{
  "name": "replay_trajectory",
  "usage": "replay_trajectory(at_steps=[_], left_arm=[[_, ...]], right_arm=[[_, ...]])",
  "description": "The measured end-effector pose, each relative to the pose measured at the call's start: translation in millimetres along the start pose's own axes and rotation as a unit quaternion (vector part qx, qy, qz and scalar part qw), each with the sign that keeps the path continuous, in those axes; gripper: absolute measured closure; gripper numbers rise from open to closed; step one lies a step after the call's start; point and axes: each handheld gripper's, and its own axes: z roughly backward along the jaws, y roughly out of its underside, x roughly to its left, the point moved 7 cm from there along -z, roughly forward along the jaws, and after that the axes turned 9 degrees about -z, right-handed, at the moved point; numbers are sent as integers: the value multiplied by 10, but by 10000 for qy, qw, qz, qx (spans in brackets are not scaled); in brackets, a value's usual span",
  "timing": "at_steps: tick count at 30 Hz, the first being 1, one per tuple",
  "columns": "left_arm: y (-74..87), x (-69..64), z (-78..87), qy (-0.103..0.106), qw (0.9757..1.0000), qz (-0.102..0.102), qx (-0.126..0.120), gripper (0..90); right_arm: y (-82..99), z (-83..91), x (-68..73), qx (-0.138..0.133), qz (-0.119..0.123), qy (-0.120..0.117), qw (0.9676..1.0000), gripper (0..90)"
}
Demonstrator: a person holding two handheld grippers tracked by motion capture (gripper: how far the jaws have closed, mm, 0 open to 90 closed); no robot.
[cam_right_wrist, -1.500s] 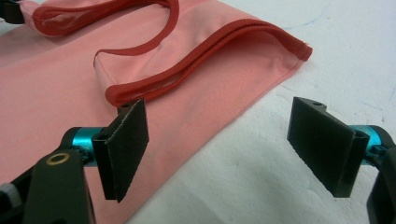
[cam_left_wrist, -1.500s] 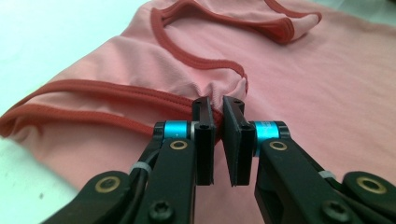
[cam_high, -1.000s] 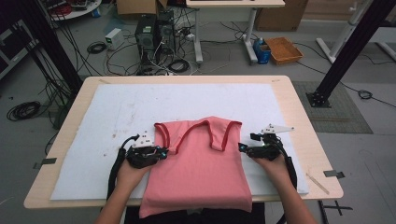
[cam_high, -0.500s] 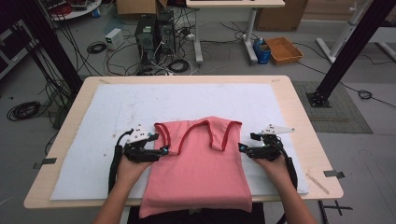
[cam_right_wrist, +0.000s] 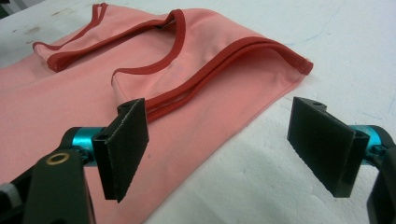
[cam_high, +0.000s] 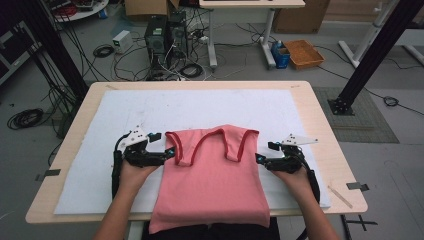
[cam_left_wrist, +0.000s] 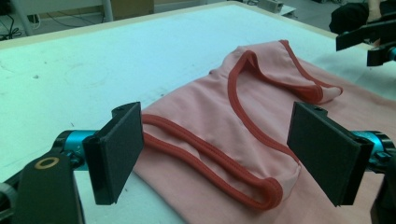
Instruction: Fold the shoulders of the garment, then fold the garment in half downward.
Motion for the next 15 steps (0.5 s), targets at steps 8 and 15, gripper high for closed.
replay_trajectory(at_steps=[8,15], left_arm=[[66,110,-54,-82,9998,100,141,188],[133,181,-150,55,9993,140,352,187]], right_arm=[[-42,14,-2,-71,41,32,10000,204],[-82,31,-53,-121,51,170,9998,204]])
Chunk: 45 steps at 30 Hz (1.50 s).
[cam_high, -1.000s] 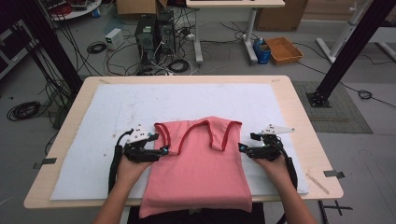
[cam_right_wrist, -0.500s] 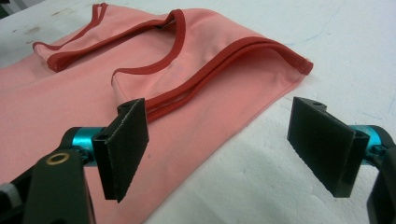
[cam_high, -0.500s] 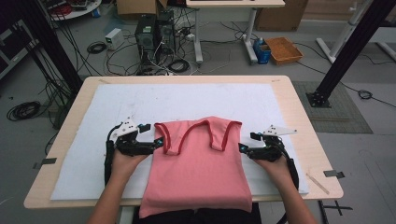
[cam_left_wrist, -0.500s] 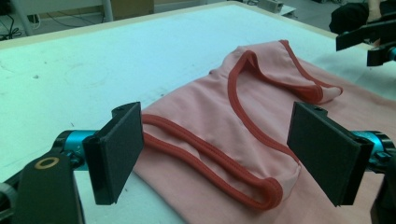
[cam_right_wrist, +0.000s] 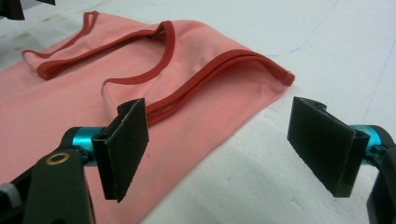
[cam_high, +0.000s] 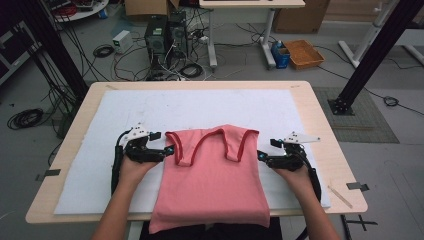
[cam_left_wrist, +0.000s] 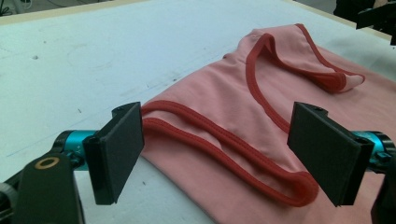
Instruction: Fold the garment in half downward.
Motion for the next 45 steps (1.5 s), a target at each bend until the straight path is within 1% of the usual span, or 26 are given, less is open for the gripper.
replay_trajectory(at_steps=[2,4,6,7,11,13,15,17,19,21,22,25,26,28,29,30,32,33,34,35,37,38,39,41,43,45], left_arm=[[-6,42,-13,-30,10000,1,22,187],[-12,81,-26,-57,9999,80,-50,187],[3,139,-63,-53,9999,127,29,188],[6,167,-83,-61,9999,115,66,188],[12,257,-147,-90,9997,104,202,189],[11,296,-186,-121,9995,147,247,189],[13,342,-233,-136,9992,217,304,189],[28,384,-293,-152,9987,250,418,189],[49,412,-348,-149,9981,291,528,190],[78,433,-405,-139,9972,307,668,190],[90,447,-425,-127,9961,406,778,197],[80,490,-436,-179,9957,361,839,198],[82,500,-442,-167,9952,382,888,198],[89,514,-456,-156,9944,389,967,201],[98,525,-455,-145,9939,378,1023,215],[104,532,-460,-166,9936,405,1040,221],[123,553,-458,-154,9931,419,1086,240],[123,555,-462,-147,9930,495,1065,258],[123,561,-464,-134,9930,473,1075,265],[123,562,-466,-134,9930,440,1091,280],[128,556,-473,-111,9924,334,1175,327],[127,550,-477,-146,9923,266,1197,339],[128,544,-478,-166,9920,223,1228,365],[131,543,-471,-224,9915,98,1277,400],[130,531,-461,-172,9917,104,1269,456],[136,510,-455,-132,9920,44,1253,520]], right_arm=[[-14,-10,-16,25,10,47,10000,204],[-38,-27,-33,52,53,109,9999,204],[-52,-41,-44,108,59,150,9998,204],[-58,-59,-57,165,83,190,9996,204],[-60,-127,-126,248,-12,257,9994,204],[-59,-161,-174,318,-101,278,9991,204],[-92,-196,-238,401,-119,382,9984,204],[-139,-231,-280,445,-97,453,9979,204],[-181,-271,-322,431,-127,498,9977,204],[-207,-310,-359,505,-162,571,9970,204],[-226,-332,-374,508,-154,589,9969,204],[-265,-403,-409,550,-119,661,9962,205],[-270,-432,-422,522,-147,655,9964,206],[-265,-503,-464,635,-290,670,9953,206],[-265,-537,-475,669,-291,679,9950,213],[-267,-568,-476,705,-303,685,9947,241],[-280,-627,-470,780,-223,711,9942,262],[-289,-657,-463,795,-178,706,9942,275],[-292,-687,-455,837,-149,696,9939,280],[-293,-712,-448,890,-89,718,9934,307],[-297,-750,-444,989,-21,767,9921,338],[-303,-758,-441,985,8,794,9920,379],[-306,-766,-427,977,88,761,9923,441],[-296,-772,-407,1003,226,839,9912,488],[-293,-768,-381,1006,307,774,9914,600],[-287,-768,-350,1011,386,731,9914,682]])
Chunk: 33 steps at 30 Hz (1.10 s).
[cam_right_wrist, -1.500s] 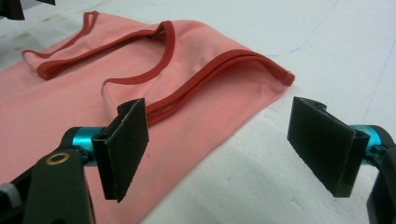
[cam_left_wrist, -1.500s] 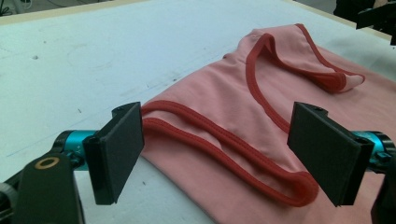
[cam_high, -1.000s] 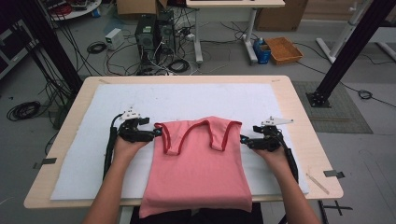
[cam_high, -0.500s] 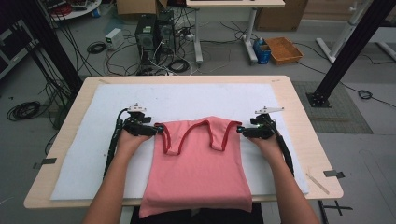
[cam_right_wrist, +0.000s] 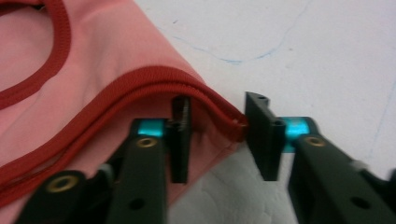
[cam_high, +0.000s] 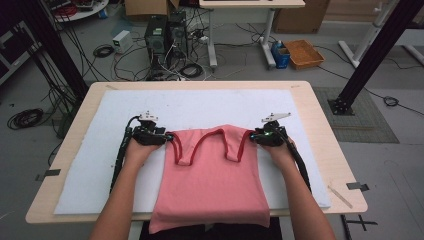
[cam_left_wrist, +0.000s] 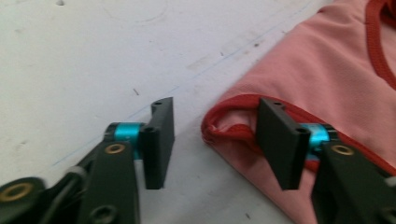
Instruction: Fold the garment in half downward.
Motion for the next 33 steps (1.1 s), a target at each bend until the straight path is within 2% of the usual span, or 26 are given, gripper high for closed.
replay_trajectory(at_steps=[3,6,8,11,13,17,21,22,24,28,33], left_arm=[[4,-33,8,59,10000,-38,-34,610],[2,-76,10,158,9997,-177,-24,732],[-5,-86,5,139,9996,-227,-23,787],[-17,-70,10,36,9996,-279,-59,805],[-38,-44,28,-17,9995,-234,-202,809],[-109,21,94,-61,9982,15,-590,812],[-168,77,124,-122,9974,109,-707,812],[-188,94,131,-167,9968,152,-773,812],[-220,129,142,-133,9946,364,-961,812],[-268,199,130,-212,9951,339,-906,812],[-490,291,83,-305,9948,243,-936,812]], right_arm=[[5,0,44,-8,123,-68,9999,798],[3,5,54,-5,155,-27,9999,818],[-6,23,36,-4,173,29,9998,823],[-30,74,14,-100,123,28,9999,825],[-51,110,-5,-177,122,40,9998,827],[-91,155,-44,-305,39,57,9995,827],[-156,175,-84,-360,-11,98,9993,827],[-182,179,-89,-385,3,110,9992,827],[-235,185,-100,-390,4,172,9991,827],[-333,192,-136,-473,-10,231,9986,826],[-550,198,-207,-571,26,357,9977,826]])
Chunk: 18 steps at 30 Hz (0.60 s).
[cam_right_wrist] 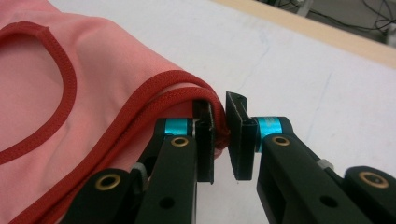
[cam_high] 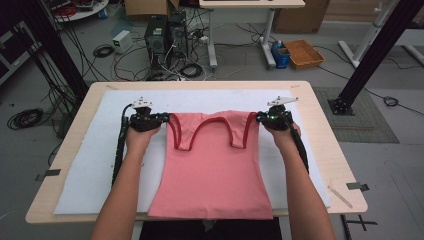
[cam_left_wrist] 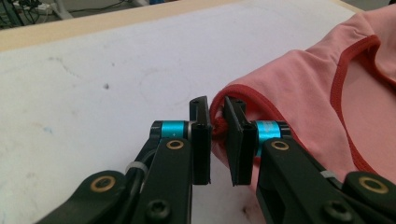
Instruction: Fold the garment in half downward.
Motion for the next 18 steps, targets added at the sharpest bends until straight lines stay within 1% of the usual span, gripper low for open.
replay_trajectory(at_steps=[2,3,5,6,8,9,10,11,13,14,15,17,18], left_arm=[[-72,36,-23,-2,10000,10,-57,812],[-104,60,-29,-16,10000,-5,-47,812],[-179,103,-36,-22,9999,24,-161,812],[-209,118,-38,7,9998,52,-178,812],[-238,134,-56,31,9999,-2,-130,811],[-244,131,-57,23,9999,-8,-140,811],[-243,123,-56,59,9999,-2,-158,811],[-233,112,-51,112,9998,-24,-143,811],[-219,103,-47,117,9998,-38,-146,811],[-219,103,-47,117,9998,-38,-146,811],[-169,68,-27,174,9997,-35,-150,811],[-141,48,-14,185,9997,-48,-153,810],[-135,39,-6,180,9997,-55,-174,810]], right_arm=[[-75,-9,-39,-45,8,42,10000,826],[-111,-15,-60,-81,-40,52,9999,826],[-177,-27,-99,-82,-70,92,9999,826],[-210,-32,-111,-102,-60,100,9999,825],[-271,-33,-107,-214,-63,100,9997,825],[-284,-38,-99,-231,-90,39,9997,825],[-281,-42,-85,-207,-64,8,9998,825],[-269,-46,-73,-179,-39,4,9998,825],[-253,-50,-66,-182,3,-16,9998,825],[-233,-53,-58,-140,12,-49,9999,825],[-201,-44,-40,-56,66,-77,9999,825],[-191,-14,-13,-202,81,-108,9997,825],[-178,2,0,-196,72,-139,9997,825]])
